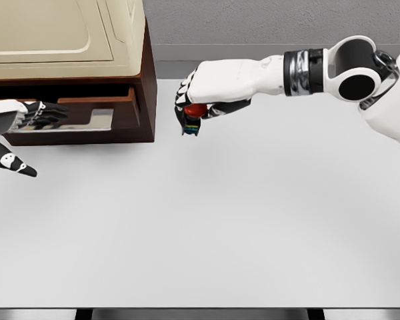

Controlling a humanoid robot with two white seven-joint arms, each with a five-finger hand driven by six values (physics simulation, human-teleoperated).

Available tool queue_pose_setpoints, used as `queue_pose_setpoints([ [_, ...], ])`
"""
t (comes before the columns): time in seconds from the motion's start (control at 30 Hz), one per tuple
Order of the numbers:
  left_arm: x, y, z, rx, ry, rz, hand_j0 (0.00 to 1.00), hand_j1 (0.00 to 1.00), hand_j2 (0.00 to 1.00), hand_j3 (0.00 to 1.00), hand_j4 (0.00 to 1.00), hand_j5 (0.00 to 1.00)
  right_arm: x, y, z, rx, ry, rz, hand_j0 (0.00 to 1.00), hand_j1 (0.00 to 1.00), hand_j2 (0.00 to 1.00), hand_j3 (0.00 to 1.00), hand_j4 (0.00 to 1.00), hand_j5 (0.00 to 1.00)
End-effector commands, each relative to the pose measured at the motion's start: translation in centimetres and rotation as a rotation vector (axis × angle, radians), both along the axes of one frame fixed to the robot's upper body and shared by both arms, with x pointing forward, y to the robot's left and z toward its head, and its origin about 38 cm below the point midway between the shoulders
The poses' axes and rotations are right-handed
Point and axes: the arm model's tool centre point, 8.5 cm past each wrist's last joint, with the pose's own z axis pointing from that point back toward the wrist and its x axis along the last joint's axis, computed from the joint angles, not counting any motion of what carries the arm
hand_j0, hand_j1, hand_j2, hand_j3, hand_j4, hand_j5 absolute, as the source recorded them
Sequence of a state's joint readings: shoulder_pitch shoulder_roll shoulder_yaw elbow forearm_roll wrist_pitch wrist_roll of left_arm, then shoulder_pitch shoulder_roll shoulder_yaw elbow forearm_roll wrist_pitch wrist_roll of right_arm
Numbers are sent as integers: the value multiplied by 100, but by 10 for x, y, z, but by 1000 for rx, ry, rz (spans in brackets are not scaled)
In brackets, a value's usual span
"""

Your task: Open the cabinet drawer with left arm, and place a switch into the drawer with right arm

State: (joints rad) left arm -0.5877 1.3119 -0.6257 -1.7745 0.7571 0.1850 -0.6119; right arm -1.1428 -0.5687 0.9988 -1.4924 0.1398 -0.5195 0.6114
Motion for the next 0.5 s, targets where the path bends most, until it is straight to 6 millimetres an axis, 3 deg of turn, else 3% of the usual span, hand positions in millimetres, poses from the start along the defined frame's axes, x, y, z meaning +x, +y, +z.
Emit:
queue_pose_setpoints([
  [0.0, 1, 13, -10, 130, -3, 32, 100, 100, 100, 100, 100, 100, 0, 0, 0, 4, 4, -3, 48, 48, 48, 48, 48, 48],
  [0.47, -5, 23, -5, 127, 20, 54, 100, 100, 100, 100, 100, 100, -1, 15, 19, 12, -15, 14, 48, 48, 48, 48, 48, 48],
])
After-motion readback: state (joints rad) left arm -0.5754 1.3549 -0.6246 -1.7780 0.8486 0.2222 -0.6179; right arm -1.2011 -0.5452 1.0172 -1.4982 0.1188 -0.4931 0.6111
